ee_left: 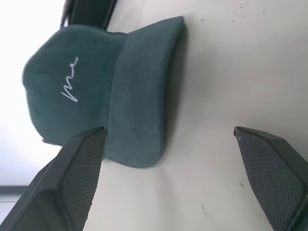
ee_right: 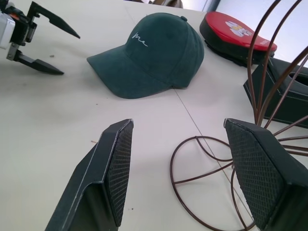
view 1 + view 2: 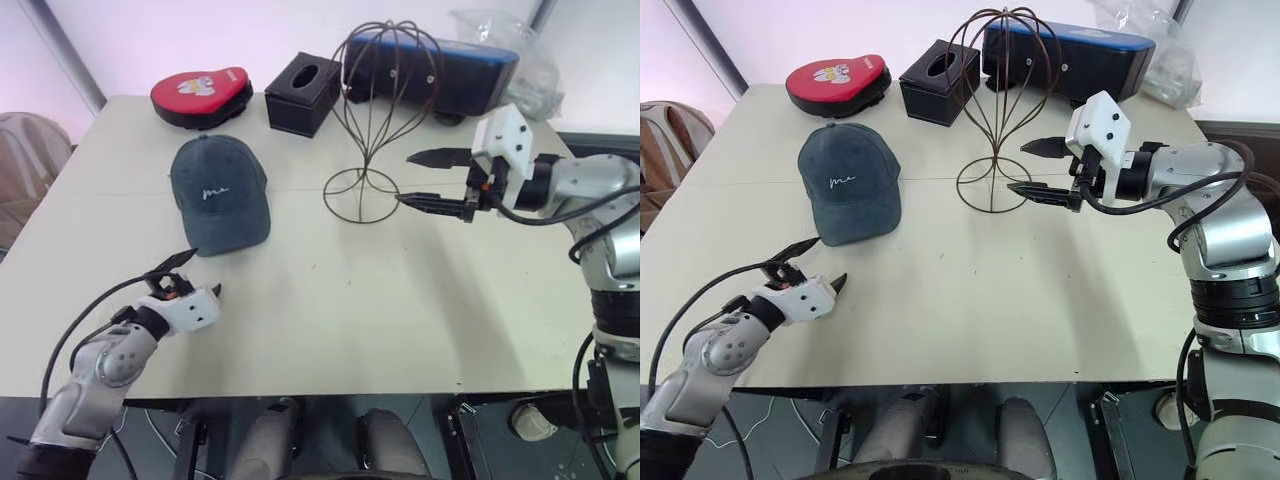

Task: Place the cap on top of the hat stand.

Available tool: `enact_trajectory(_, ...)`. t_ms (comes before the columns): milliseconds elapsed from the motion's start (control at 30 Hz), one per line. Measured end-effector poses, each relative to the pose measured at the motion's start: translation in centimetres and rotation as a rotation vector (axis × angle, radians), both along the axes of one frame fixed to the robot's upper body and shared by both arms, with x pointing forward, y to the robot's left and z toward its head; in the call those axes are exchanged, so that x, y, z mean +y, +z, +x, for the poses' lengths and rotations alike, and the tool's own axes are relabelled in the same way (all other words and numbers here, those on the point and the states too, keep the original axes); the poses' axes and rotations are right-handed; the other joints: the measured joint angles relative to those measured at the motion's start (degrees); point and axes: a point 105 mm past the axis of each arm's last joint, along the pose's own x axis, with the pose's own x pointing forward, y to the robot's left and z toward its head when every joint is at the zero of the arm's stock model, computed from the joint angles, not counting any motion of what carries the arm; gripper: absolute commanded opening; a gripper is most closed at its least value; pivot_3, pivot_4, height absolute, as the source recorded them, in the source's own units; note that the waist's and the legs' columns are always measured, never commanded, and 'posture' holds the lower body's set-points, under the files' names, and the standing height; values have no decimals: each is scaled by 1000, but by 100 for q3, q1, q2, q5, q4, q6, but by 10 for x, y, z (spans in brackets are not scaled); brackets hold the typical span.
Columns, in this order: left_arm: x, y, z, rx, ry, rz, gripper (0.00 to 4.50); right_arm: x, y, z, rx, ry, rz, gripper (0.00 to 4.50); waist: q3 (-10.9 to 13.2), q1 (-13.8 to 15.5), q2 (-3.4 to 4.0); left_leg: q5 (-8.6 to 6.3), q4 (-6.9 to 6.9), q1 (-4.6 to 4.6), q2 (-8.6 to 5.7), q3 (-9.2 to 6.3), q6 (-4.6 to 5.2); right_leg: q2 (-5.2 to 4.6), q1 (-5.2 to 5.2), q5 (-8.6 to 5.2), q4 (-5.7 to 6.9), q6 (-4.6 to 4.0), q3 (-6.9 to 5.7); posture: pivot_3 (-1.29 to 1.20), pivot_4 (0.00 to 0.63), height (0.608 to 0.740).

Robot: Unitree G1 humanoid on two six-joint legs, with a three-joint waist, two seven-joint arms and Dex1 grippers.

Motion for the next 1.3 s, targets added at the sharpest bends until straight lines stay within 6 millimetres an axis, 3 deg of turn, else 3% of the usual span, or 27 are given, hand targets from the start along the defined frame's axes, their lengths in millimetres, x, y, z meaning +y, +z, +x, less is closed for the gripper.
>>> enact_trajectory(533,15,1,36,-105,130,104,4456,1,3,-2,-17,-4,-2,3068,-5,-24,4,1,1,4,1,0,-1,3,-2,0,13,0,1,0,150,740)
enact_trajectory(800,27,-1,42,-109,194,104,4456,-2,-1,-2,2,-20,-4,3068,-10,-52,9,1,1,7,2,0,-1,5,-3,0,17,0,3,0,150,740)
enact_trajectory(1300,31,-5,45,-150,246,76,4456,-2,0,-2,0,-25,-5,3068,-19,-47,22,1,1,14,1,0,-1,5,3,0,20,0,5,0,150,740)
